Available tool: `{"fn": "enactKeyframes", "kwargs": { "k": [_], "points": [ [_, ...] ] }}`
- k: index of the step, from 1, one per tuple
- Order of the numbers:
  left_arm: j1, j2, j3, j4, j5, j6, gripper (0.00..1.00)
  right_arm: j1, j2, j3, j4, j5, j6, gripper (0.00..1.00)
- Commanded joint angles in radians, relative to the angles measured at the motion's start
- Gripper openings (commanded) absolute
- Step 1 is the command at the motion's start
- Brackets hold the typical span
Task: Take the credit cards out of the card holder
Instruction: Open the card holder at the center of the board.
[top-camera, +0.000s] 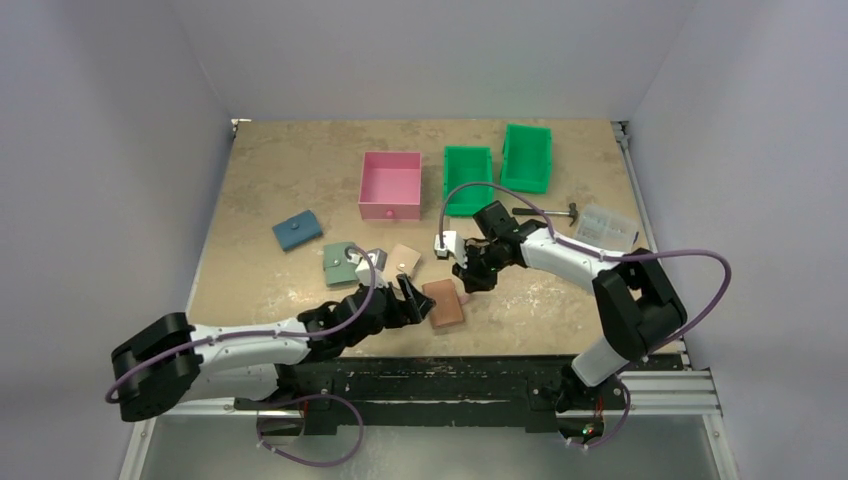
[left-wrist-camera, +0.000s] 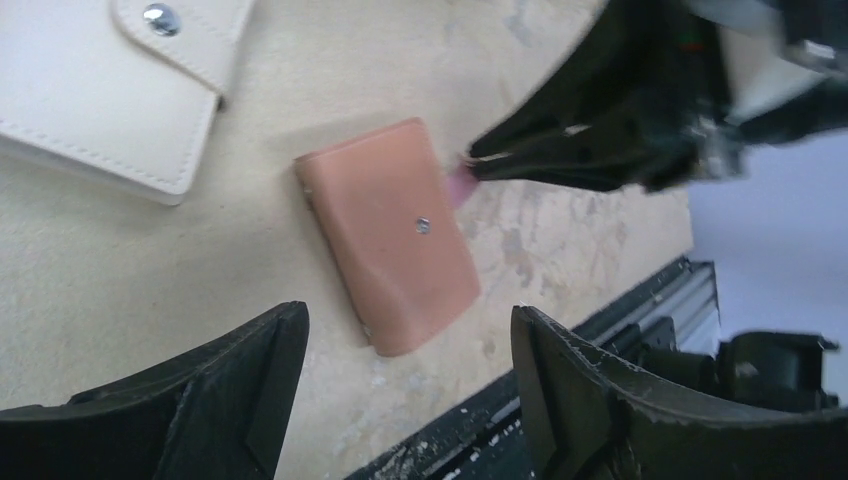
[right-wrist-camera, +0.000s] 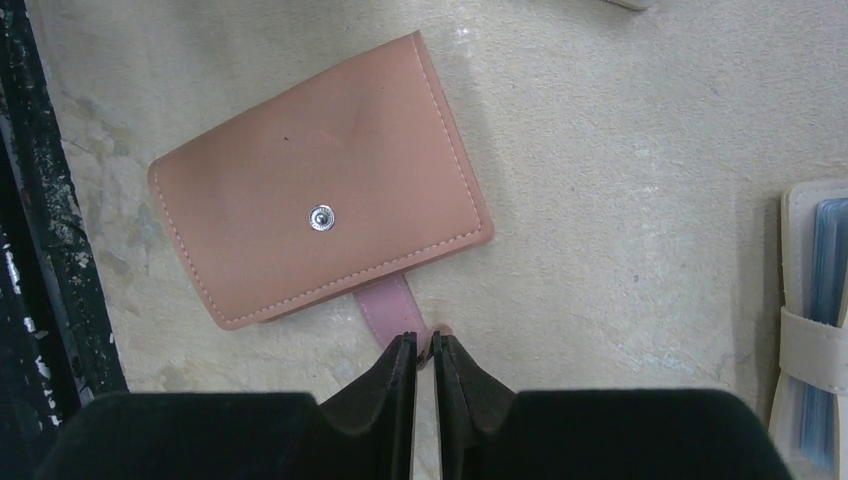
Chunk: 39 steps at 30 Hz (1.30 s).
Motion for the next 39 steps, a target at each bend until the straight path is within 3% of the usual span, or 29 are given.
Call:
{"fn": "enactKeyframes", "kwargs": {
  "k": [1,7,16,27,39],
  "points": [
    [-0.035,-0.098,0.004,-0.042,0.062,0.155,0.78,-0.010,0.041,0.052,-0.022,-0.025,0.048,0.22],
    [-0.143,-0.042,0.097,-0.123,-0.062,0.184,0.78,-0.038,0.068,0.073,-0.023,-0.020,0.108,0.34],
    [-0.323,0.244,0.430,-0.430,-0.376,0.165,0.79,-0.075,0.052,0.087,-0.041,-0.044,0.136,0.42],
    [-0.349,0.605,0.833,-0.833,-0.489,0.106,0.78,-0.078,0.072,0.115,-0.070,-0.066,0.140,0.43],
    [-0.344,0.802,1.021,-0.938,-0.549,0.101,0.72,-0.078,0.087,0.118,-0.081,-0.071,0.133,0.44]
  ]
}}
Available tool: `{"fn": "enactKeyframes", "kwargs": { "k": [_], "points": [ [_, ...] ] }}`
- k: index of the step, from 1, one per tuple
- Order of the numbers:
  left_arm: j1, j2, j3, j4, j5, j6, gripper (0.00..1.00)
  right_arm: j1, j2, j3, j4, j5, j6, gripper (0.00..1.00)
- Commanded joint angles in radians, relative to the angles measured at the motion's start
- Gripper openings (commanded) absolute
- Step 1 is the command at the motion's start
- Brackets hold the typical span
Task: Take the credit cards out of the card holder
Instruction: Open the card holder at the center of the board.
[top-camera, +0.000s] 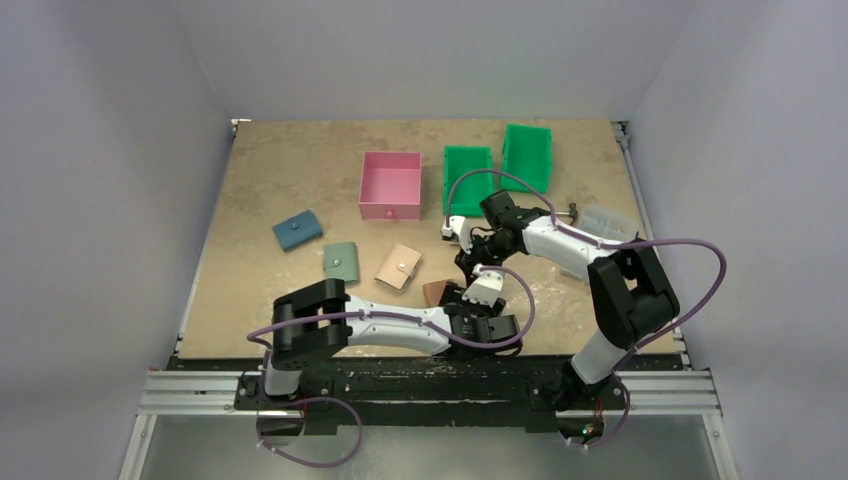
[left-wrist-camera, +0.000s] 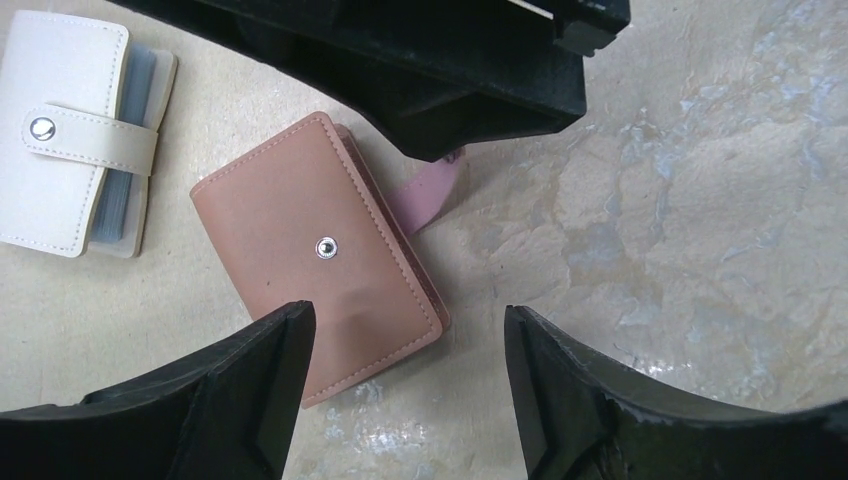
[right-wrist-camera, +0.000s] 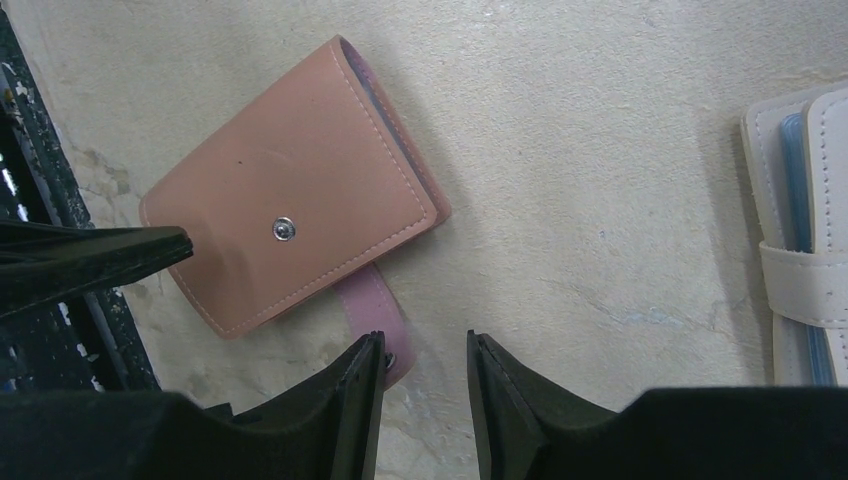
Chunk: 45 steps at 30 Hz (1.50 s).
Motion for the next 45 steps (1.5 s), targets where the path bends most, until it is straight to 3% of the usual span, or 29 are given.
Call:
{"fn": "enactKeyframes", "kwargs": {
  "k": [1,11,19,45],
  "points": [
    [-0.001,0.043,0.065,-0.077,-0.063,-0.030,0.72,-0.004,0.015,0.036,-0.018,-0.036,0.000,0.44],
    [0.011,0.087,0.070,-0.099,-0.082,-0.073,0.66,-0.003,0.026,0.036,-0.020,-0.036,0.000,0.44],
    [0.018,0.099,0.066,-0.114,-0.101,-0.092,0.54,-0.004,0.034,0.038,-0.022,-0.036,0.000,0.43],
    [0.014,0.153,0.144,-0.168,-0.159,-0.058,0.59,-0.004,0.045,0.039,-0.030,-0.040,-0.004,0.43]
  ]
}}
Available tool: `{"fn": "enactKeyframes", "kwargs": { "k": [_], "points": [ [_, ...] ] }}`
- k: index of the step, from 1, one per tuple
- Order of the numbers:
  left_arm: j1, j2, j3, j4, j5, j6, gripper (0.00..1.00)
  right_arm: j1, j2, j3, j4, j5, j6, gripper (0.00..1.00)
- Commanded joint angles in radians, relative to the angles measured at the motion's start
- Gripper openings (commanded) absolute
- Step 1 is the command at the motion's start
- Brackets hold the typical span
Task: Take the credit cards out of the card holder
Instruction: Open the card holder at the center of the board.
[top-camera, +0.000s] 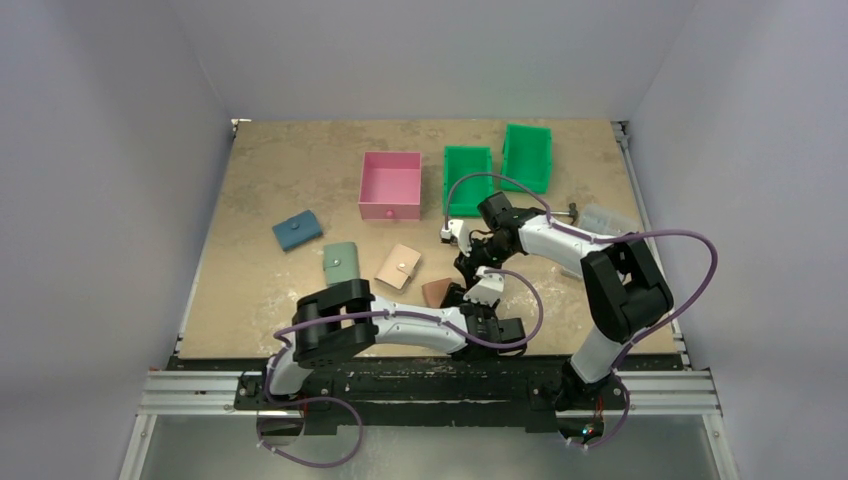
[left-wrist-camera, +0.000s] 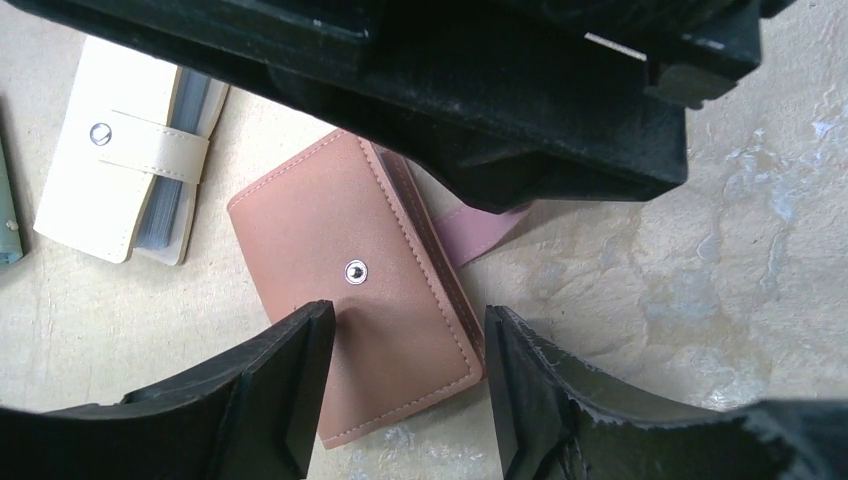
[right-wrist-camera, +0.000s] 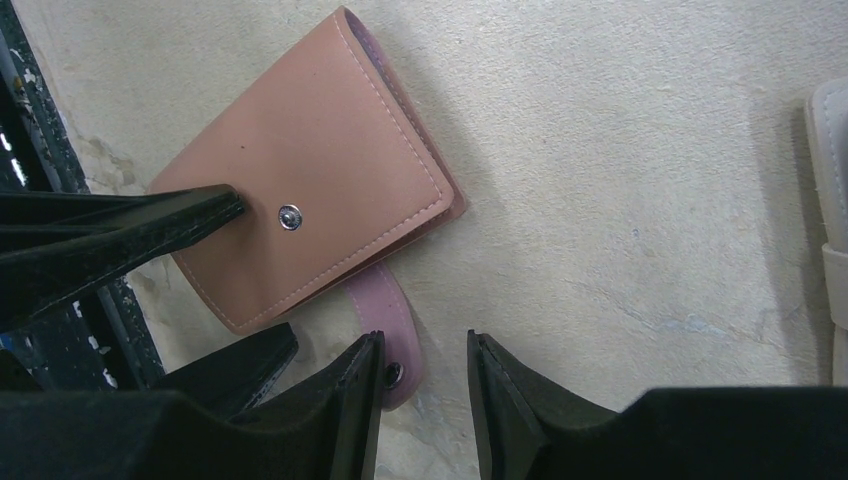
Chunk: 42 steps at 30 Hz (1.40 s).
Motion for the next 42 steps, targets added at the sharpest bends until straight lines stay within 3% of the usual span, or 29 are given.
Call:
{"fn": "enactKeyframes", "kwargs": {
  "k": [1,9,12,16,19,32,42],
  "points": [
    [0.001,0.023,0.058,-0.053,-0.060,-0.011,0.59,-0.004,0.007,0.034,-0.008,-0.023,-0.004,0.43],
    [0.000,0.063,0.095,-0.135,-0.088,-0.061,0.54,-0.003,0.011,0.035,-0.011,-0.026,-0.006,0.43],
    [0.000,0.055,0.091,-0.139,-0.090,-0.068,0.47,-0.004,0.011,0.035,-0.011,-0.025,-0.006,0.43],
    [-0.001,0.029,0.082,-0.146,-0.091,-0.079,0.16,-0.003,0.014,0.035,-0.011,-0.025,-0.004,0.42],
    [-0.002,-0.006,0.065,-0.139,-0.090,-0.089,0.00,-0.003,0.017,0.035,-0.011,-0.022,-0.004,0.42],
    [0.008,-0.315,-0.231,0.170,-0.015,-0.085,0.00,-0.004,0.018,0.043,-0.028,-0.046,-0.004,0.41],
    [0.125,-0.615,-0.597,0.565,0.187,-0.119,0.00,-0.003,0.046,0.056,-0.088,-0.096,-0.035,0.42]
  ]
}}
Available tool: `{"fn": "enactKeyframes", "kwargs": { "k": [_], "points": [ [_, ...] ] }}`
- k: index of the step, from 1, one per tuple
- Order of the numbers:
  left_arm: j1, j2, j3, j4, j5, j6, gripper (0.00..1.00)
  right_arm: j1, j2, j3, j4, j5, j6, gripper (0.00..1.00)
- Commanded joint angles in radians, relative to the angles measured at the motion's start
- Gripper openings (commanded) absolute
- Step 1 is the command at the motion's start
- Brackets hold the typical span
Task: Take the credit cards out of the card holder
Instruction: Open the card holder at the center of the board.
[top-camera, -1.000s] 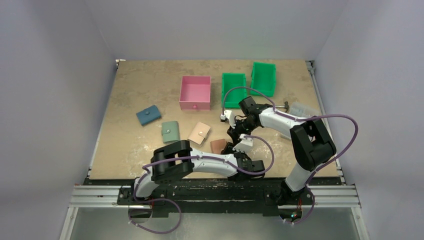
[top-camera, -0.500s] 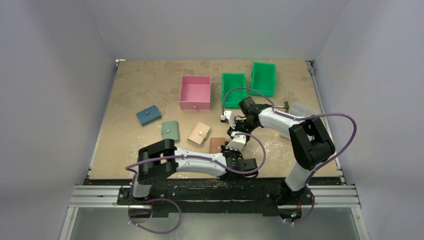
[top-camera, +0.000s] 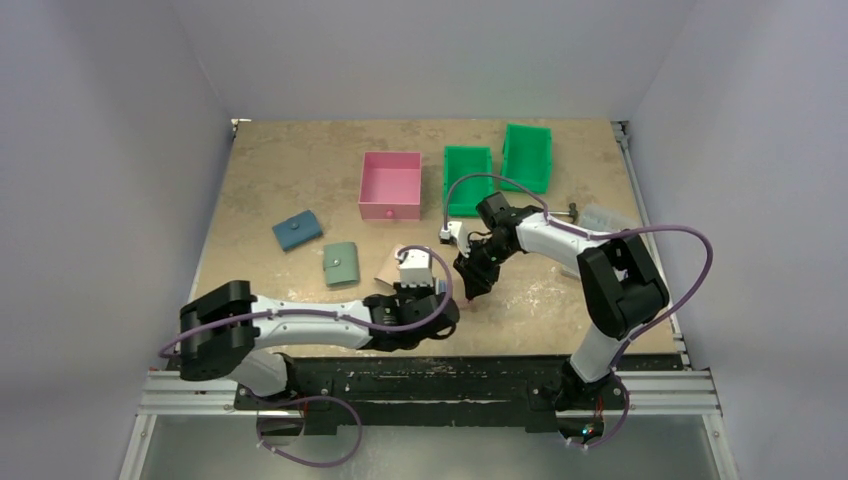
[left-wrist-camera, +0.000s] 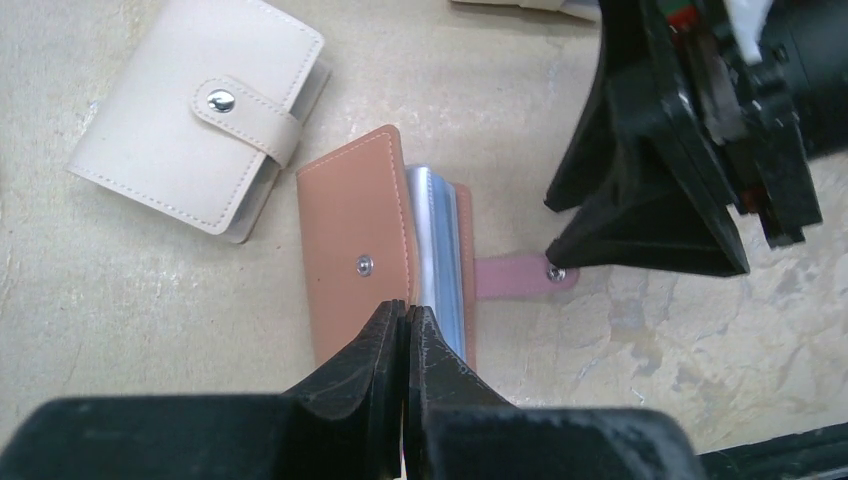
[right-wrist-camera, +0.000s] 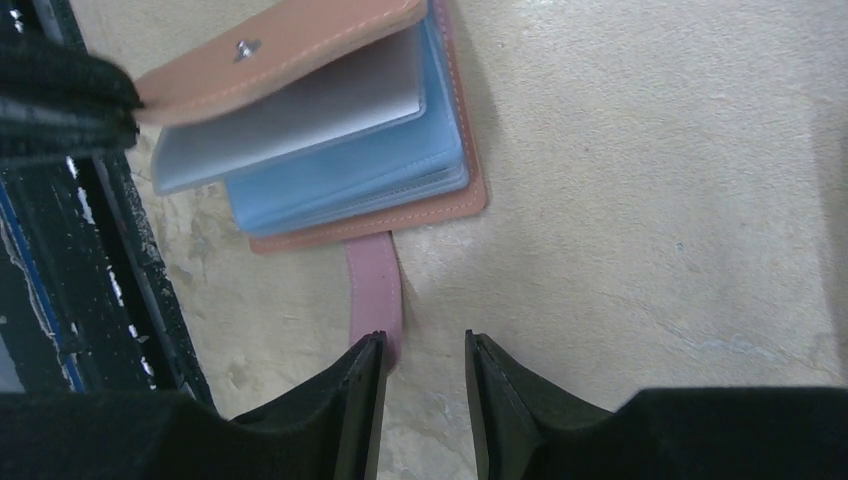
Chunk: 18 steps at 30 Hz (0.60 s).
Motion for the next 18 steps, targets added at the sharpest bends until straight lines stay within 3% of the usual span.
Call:
{"fn": "enactKeyframes", "kwargs": {
  "k": [1,18],
  "points": [
    [0.045,-0.117,-0.124,0.210,0.088,-0.050,0.00,-0.002,0.024,0.038,-0.051,-0.045,-0.029,0.42],
    [0.061,-0.260,-0.289,0.321,0.106,-0.133,0.00,0.051,0.070,0.063,-0.121,-0.116,-0.064,0.42]
  ]
}}
